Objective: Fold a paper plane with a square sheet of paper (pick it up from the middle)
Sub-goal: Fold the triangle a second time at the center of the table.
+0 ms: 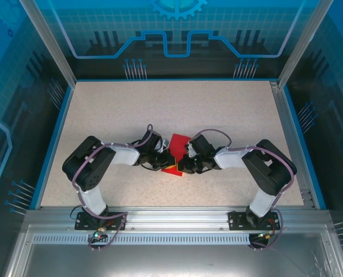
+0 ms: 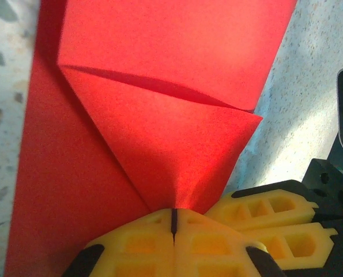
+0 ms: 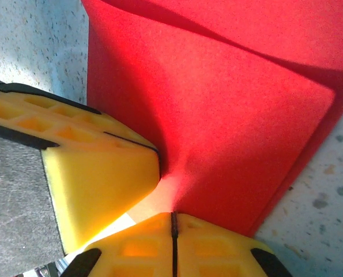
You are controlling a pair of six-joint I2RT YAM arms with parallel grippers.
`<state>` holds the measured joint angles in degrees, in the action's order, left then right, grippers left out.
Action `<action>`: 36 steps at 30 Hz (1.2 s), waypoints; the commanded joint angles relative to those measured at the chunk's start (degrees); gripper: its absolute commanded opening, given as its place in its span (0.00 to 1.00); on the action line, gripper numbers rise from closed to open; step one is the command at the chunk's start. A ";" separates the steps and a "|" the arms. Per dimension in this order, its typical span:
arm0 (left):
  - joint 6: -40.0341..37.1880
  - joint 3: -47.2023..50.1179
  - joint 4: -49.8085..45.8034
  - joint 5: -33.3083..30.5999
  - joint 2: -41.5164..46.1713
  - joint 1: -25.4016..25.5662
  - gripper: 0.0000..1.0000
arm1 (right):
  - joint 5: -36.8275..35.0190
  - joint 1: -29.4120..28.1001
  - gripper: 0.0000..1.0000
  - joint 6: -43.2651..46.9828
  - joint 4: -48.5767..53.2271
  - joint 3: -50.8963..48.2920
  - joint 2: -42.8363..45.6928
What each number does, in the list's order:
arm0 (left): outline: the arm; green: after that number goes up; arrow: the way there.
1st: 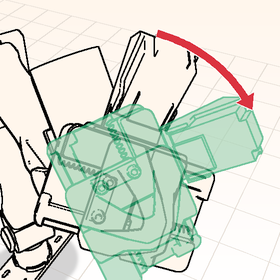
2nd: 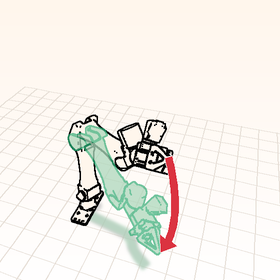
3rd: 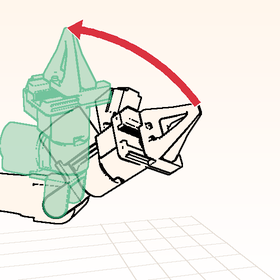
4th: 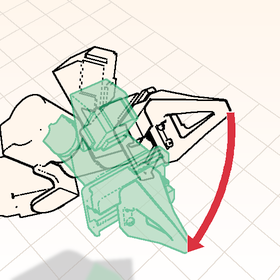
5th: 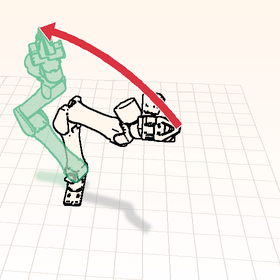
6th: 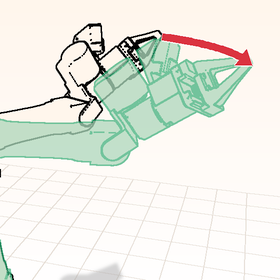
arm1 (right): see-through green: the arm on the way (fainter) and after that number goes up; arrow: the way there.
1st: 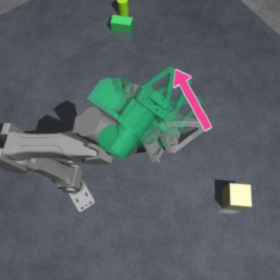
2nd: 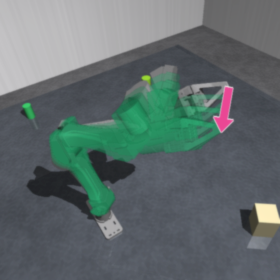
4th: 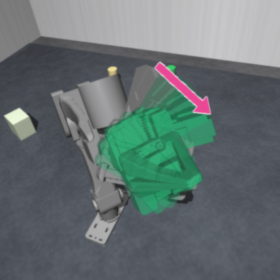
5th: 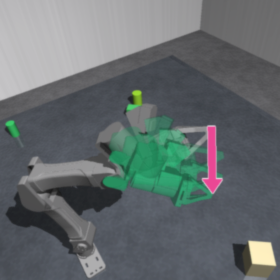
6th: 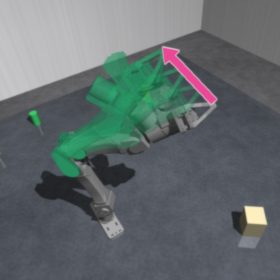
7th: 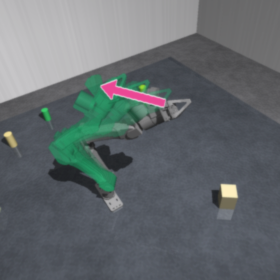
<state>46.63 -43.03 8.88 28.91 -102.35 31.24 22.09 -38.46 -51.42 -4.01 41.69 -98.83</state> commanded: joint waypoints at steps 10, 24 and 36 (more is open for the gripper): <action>-0.15 -3.05 -2.93 -5.33 -1.58 -4.88 0.01 | -2.48 -0.09 0.08 1.99 6.37 -2.23 -2.51; -3.11 -4.55 -5.22 -5.01 -3.13 -8.86 0.01 | -1.98 0.08 0.08 3.49 7.61 -1.88 -2.40; -5.66 -5.23 -7.48 -3.51 0.93 -11.14 0.03 | -0.21 0.31 0.08 6.06 8.90 -0.69 -3.63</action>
<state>43.11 -47.35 4.64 27.64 -103.96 21.21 23.03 -38.20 -47.29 -3.53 42.13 -99.29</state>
